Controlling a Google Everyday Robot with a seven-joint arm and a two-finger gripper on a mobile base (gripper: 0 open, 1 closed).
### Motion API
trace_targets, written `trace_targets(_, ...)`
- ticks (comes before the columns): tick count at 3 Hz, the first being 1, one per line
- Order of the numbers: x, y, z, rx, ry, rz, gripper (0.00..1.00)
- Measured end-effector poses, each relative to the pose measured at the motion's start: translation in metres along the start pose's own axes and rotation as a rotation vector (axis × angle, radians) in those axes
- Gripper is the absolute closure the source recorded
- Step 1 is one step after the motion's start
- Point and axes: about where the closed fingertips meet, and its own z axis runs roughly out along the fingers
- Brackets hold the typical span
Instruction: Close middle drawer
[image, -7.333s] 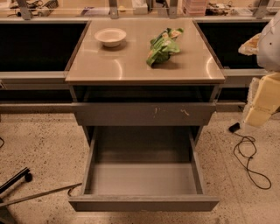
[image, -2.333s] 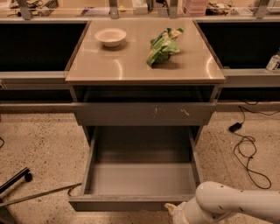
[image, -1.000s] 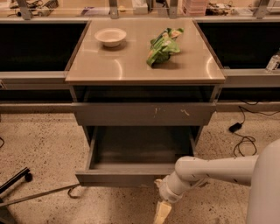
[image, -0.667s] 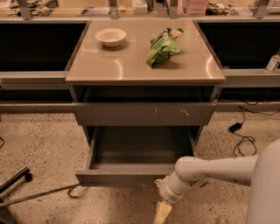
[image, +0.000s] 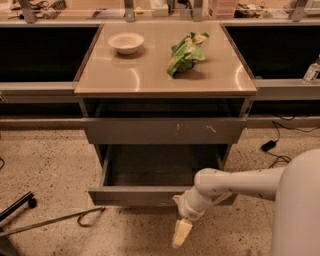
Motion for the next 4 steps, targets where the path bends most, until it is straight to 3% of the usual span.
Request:
trace_targets(1,-0.046,-0.043,-0.014,0.032,0.028,-0.063,0.00)
trace_targets(2,-0.046,-0.044,-0.014,0.032,0.028,-0.063,0.00)
trace_targets(4,-0.047,-0.087,-0.021,0.089,-0.091,-0.081,0.00)
